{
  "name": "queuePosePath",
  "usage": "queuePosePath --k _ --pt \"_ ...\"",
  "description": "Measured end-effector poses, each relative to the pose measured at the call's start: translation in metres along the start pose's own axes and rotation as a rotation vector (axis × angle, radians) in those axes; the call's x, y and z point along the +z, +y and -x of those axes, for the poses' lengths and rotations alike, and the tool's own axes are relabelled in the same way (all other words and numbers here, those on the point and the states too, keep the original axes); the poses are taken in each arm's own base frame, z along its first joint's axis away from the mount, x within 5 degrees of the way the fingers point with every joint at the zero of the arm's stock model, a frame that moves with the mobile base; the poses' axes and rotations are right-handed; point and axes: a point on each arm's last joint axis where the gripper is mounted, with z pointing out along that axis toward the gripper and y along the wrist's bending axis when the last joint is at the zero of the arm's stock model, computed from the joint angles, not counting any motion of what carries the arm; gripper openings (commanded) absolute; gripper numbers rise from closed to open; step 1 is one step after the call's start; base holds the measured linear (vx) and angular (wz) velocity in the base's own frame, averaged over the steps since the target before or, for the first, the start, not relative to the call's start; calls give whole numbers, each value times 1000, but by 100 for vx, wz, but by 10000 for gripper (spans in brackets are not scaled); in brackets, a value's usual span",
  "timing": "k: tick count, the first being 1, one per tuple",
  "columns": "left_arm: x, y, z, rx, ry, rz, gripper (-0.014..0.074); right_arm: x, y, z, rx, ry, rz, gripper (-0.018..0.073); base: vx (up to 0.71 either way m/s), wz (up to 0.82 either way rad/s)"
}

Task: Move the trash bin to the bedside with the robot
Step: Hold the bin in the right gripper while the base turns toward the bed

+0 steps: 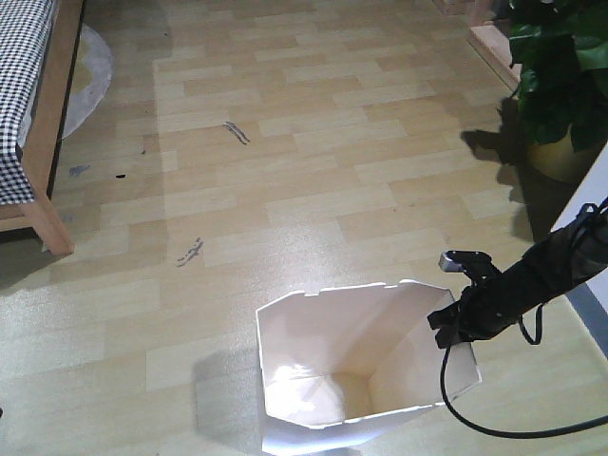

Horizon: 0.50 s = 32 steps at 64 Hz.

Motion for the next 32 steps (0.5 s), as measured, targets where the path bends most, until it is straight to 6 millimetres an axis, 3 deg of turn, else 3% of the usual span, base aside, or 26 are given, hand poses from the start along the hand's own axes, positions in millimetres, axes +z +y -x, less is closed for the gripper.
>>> queuePosePath --k 32 --pt "0 0 0 0 0 0 -6 0 -1 0 -2 -3 -9 -6 36 0"
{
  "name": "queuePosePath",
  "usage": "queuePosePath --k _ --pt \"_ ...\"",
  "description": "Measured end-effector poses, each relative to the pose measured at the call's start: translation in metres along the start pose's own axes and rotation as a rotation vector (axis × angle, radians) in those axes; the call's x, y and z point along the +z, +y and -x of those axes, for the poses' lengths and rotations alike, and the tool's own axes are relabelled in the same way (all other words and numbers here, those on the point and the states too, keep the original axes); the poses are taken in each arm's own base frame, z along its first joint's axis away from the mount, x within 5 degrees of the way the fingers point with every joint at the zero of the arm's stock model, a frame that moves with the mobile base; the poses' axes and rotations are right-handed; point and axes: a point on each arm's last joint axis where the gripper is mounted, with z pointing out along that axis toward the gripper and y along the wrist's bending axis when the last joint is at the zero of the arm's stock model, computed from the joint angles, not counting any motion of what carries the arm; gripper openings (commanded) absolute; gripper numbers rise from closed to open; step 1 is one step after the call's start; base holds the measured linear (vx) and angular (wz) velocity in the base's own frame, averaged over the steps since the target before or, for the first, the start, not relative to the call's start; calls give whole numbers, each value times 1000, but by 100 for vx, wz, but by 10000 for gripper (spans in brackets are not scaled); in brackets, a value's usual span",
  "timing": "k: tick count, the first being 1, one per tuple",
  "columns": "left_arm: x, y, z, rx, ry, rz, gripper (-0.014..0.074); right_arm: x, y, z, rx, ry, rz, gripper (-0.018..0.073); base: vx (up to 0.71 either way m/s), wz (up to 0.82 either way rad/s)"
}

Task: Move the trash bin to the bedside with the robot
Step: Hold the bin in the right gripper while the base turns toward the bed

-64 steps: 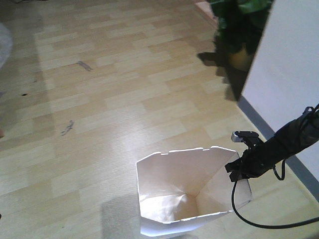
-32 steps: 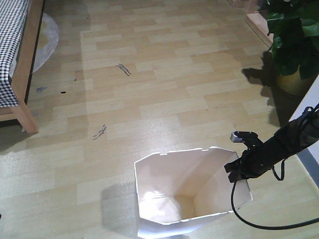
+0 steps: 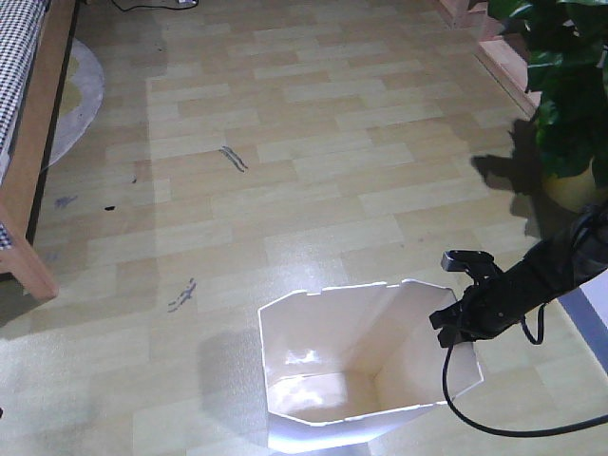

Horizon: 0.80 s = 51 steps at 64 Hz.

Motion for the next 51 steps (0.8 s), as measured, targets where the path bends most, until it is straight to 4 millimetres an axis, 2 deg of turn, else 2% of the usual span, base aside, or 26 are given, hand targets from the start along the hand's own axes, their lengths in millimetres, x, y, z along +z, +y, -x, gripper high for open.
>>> queuePosePath --k 51 --pt "0 0 0 0 0 0 -6 0 0 0 1 -2 -3 -6 42 14"
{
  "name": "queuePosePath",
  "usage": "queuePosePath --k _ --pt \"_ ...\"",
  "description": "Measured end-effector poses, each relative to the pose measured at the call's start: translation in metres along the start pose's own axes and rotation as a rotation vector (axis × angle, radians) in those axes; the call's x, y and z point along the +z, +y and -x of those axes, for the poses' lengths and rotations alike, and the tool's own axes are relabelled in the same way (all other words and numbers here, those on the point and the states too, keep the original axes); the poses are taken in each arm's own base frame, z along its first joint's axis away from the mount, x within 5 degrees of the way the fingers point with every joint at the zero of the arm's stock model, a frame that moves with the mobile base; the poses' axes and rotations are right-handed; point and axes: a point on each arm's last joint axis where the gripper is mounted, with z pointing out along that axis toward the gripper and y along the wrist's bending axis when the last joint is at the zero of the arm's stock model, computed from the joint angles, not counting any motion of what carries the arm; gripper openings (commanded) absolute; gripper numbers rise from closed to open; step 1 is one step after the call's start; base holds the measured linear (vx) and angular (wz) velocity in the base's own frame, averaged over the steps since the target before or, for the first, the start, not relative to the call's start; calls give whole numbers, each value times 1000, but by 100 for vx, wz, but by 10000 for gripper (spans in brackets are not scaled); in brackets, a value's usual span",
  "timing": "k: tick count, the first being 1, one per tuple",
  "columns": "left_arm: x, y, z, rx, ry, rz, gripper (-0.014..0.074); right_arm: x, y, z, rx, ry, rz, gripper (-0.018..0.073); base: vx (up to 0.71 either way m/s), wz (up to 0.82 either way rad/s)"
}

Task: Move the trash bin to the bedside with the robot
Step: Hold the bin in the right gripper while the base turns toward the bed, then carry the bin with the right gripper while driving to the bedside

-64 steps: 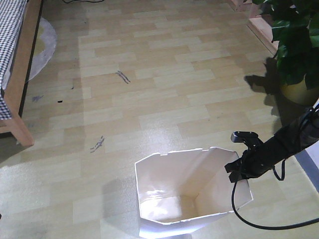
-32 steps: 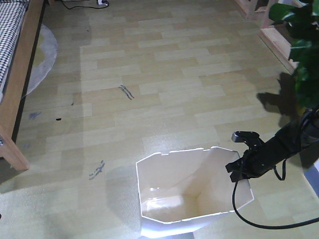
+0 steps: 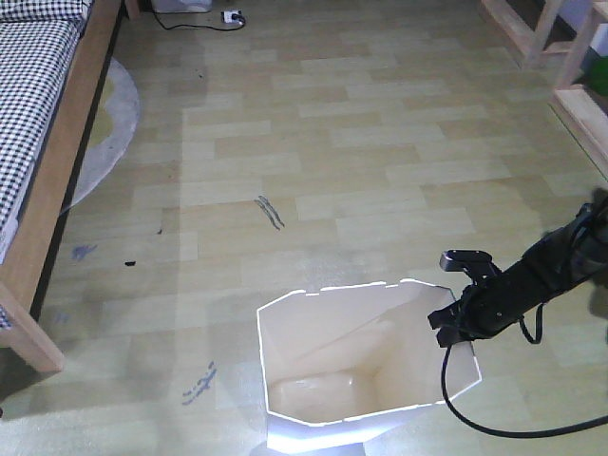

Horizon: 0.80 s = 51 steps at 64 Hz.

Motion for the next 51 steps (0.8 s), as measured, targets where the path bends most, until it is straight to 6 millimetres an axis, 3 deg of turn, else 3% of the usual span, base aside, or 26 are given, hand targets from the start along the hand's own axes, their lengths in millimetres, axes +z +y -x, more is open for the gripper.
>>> queuePosePath --k 51 --pt "0 0 0 0 0 0 -6 0 0 0 0 -1 -2 -6 45 3"
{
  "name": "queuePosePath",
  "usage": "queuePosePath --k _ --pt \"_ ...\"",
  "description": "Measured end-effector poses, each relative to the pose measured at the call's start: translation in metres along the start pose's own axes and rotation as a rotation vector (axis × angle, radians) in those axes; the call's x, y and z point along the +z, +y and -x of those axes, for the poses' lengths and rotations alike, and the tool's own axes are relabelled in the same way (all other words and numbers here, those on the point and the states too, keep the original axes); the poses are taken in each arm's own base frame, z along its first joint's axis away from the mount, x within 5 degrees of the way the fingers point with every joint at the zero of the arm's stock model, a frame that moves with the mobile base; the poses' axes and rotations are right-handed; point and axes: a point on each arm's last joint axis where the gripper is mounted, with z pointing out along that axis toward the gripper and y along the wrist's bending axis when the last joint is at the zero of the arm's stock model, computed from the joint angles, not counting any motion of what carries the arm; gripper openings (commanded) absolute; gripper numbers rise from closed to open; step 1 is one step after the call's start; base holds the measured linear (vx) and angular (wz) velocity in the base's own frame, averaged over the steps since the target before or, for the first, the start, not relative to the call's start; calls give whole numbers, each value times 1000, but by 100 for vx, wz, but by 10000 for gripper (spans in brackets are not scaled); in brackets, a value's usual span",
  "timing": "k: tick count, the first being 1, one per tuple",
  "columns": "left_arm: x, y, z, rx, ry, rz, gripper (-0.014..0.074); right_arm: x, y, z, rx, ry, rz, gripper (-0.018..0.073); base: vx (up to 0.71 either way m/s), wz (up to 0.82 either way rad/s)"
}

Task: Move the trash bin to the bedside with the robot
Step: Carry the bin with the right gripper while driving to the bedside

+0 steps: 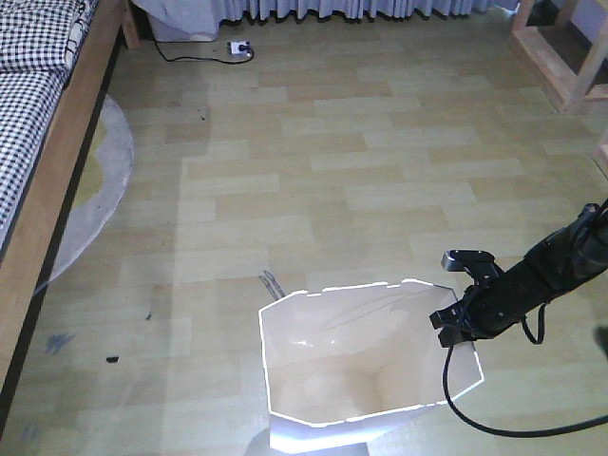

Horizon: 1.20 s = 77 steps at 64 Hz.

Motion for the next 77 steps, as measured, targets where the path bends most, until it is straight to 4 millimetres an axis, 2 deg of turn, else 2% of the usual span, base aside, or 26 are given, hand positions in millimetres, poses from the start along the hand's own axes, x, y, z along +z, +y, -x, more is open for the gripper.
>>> queuePosePath --k 45,77 --pt "0 0 0 0 0 0 -6 0 0 0 1 1 5 -6 46 16" --pt "0 0 0 0 0 0 -6 0 1 0 1 2 7 -6 47 1"
